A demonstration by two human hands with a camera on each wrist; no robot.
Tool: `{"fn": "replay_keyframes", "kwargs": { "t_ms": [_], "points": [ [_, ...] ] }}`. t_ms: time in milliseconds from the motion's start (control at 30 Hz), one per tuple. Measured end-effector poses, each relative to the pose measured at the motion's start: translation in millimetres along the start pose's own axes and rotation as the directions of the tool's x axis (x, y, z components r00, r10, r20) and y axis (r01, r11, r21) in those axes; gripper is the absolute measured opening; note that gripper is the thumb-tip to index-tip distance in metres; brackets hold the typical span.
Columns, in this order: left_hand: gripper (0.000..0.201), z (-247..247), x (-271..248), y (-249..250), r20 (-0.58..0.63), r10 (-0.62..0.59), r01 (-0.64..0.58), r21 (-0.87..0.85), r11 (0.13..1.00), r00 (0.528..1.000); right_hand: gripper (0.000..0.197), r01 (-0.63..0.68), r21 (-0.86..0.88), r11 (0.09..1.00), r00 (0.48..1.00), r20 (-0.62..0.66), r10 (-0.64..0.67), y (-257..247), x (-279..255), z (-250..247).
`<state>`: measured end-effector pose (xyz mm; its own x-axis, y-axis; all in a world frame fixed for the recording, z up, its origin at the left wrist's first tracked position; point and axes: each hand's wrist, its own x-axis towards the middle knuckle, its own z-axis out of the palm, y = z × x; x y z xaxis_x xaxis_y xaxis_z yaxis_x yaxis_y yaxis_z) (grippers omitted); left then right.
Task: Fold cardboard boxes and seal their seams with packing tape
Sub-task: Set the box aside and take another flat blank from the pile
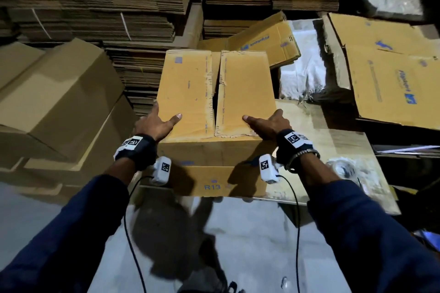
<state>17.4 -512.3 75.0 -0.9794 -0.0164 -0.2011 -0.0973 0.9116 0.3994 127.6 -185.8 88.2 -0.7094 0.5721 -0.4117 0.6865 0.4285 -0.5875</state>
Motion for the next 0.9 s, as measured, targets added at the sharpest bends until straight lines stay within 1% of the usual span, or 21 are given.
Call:
{"fn": "replay_keyframes", "kwargs": {
  "t_ms": [67,200,300,400,500,533,600,633,700,800,833,900],
  "points": [
    [0.105,0,-2,-1,0.023,0.014,-0.014,0.024,1.000,1.000,0.129,-0.007,0.000,1.000,1.000,0.003,0.007,7,-4,-4],
    [0.109,2,-6,-13,0.024,0.028,-0.030,0.082,0.996,0.999,0.129,-0.025,-0.007,1.000,0.999,0.043,0.025,17,-10,-4],
    [0.110,0,1,-8,0.040,0.011,-0.014,0.067,0.998,0.999,0.141,-0.032,0.008,0.999,0.999,0.025,0.031,9,-6,-2],
    [0.112,-4,13,-1,0.049,0.033,-0.034,0.024,0.999,0.998,0.144,-0.016,0.013,1.000,1.000,0.026,0.016,-4,-1,-2],
    [0.118,0,21,-4,0.082,0.049,-0.050,0.003,0.999,0.995,0.147,-0.019,0.010,1.000,0.999,0.026,0.018,-3,6,-6],
    [0.118,2,23,-2,0.070,0.057,-0.057,-0.002,0.998,0.996,0.151,-0.029,0.014,0.999,0.999,0.038,0.028,-3,10,-8],
    [0.125,5,30,10,0.049,0.046,-0.047,0.014,0.999,0.998,0.158,-0.053,0.037,0.998,0.998,0.043,0.052,-6,16,-12],
    [0.129,5,33,19,0.054,0.041,-0.043,0.028,0.999,0.998,0.159,-0.056,0.052,0.997,0.998,0.038,0.054,-9,21,-15],
    [0.130,6,41,41,0.068,0.073,-0.078,0.070,0.994,0.995,0.154,-0.038,0.054,0.998,0.999,0.020,0.037,-16,32,-20],
    [0.128,3,55,74,0.087,0.172,-0.182,0.113,0.977,0.981,0.137,0.006,0.042,0.999,1.000,-0.001,-0.006,-31,45,-26],
    [0.127,2,61,86,0.091,0.217,-0.228,0.128,0.965,0.972,0.133,0.021,0.047,0.999,1.000,0.012,-0.022,-35,49,-27],
    [0.123,4,73,110,0.126,0.286,-0.304,0.157,0.940,0.950,0.131,0.021,0.133,0.991,0.995,0.098,-0.035,-36,59,-26]
  ]
}}
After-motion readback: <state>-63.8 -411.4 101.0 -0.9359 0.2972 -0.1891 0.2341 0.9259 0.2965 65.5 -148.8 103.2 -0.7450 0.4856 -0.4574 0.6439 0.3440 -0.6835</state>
